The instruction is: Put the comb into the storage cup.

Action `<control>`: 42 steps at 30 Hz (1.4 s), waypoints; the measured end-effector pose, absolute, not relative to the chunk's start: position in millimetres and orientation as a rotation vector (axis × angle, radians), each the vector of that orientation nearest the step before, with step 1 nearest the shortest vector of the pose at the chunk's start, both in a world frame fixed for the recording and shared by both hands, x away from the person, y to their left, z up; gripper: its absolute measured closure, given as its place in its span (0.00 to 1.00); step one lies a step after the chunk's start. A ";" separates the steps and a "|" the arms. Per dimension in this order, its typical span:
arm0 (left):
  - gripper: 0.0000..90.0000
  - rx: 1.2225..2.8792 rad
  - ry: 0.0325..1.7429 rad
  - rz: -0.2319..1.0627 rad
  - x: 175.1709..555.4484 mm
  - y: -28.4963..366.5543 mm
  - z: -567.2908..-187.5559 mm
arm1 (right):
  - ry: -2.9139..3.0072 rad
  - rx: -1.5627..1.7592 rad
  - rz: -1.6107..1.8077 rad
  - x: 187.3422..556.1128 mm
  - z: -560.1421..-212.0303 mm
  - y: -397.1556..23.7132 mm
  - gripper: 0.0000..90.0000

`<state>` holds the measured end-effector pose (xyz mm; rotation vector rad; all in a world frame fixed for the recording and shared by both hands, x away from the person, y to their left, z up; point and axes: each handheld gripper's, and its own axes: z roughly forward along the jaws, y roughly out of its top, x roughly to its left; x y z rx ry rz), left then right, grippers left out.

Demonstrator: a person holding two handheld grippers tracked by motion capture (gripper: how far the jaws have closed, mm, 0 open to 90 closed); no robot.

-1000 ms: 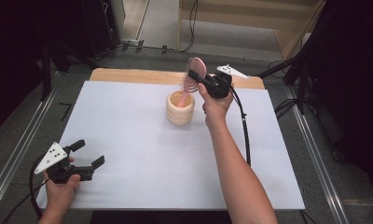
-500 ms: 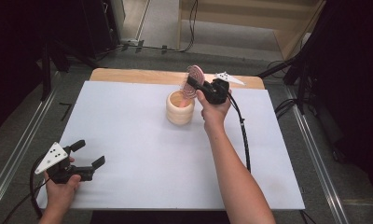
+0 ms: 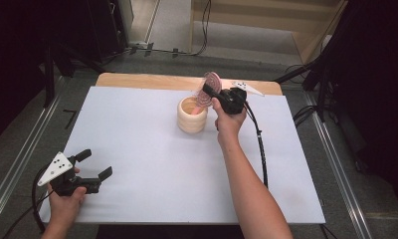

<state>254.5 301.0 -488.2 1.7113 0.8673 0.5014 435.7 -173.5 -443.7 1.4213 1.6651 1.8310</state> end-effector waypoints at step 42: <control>0.00 1.720 0.861 0.506 254.4 300.0 -488.3 | 1.834 1.235 1.650 395.2 -432.7 -196.2 0.00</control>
